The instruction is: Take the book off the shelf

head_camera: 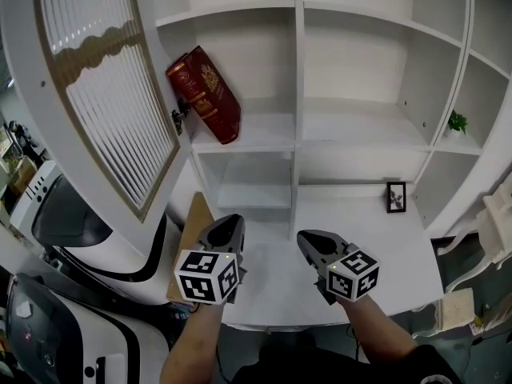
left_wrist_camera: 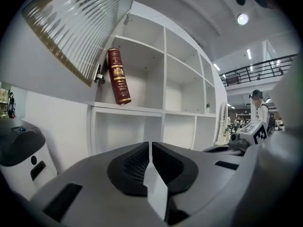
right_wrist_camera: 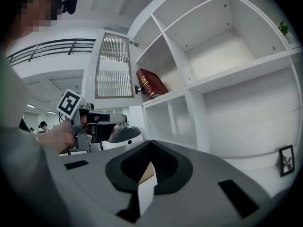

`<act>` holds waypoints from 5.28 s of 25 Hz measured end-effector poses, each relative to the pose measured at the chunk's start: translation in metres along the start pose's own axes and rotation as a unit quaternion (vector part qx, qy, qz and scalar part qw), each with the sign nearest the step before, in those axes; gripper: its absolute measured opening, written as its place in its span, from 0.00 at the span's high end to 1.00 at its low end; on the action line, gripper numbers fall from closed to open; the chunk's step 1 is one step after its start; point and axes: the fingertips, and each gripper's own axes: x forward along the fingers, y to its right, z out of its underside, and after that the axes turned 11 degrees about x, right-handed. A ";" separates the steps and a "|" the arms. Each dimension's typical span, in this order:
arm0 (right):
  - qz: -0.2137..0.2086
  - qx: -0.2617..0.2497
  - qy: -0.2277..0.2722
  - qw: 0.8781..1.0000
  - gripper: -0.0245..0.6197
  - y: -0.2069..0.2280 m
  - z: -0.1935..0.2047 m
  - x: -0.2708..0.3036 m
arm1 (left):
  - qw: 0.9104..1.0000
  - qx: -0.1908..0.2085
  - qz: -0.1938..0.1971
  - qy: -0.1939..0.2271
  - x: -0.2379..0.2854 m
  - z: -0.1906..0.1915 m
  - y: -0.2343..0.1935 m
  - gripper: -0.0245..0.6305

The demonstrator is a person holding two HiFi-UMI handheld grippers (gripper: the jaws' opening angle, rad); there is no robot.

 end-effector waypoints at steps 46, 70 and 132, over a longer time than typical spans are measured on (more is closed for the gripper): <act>-0.034 -0.067 -0.002 0.997 0.94 -0.011 -0.096 0.053 | 0.988 -0.048 -0.144 0.000 0.101 -0.111 -0.122 0.54; -0.024 -0.018 -0.012 0.999 0.94 0.010 -0.066 0.034 | 0.980 -0.125 -0.153 0.001 0.141 -0.137 -0.153 0.59; 0.027 0.027 -0.029 0.999 0.94 0.136 0.073 -0.189 | 0.999 -0.049 0.012 0.011 0.058 0.049 0.237 0.63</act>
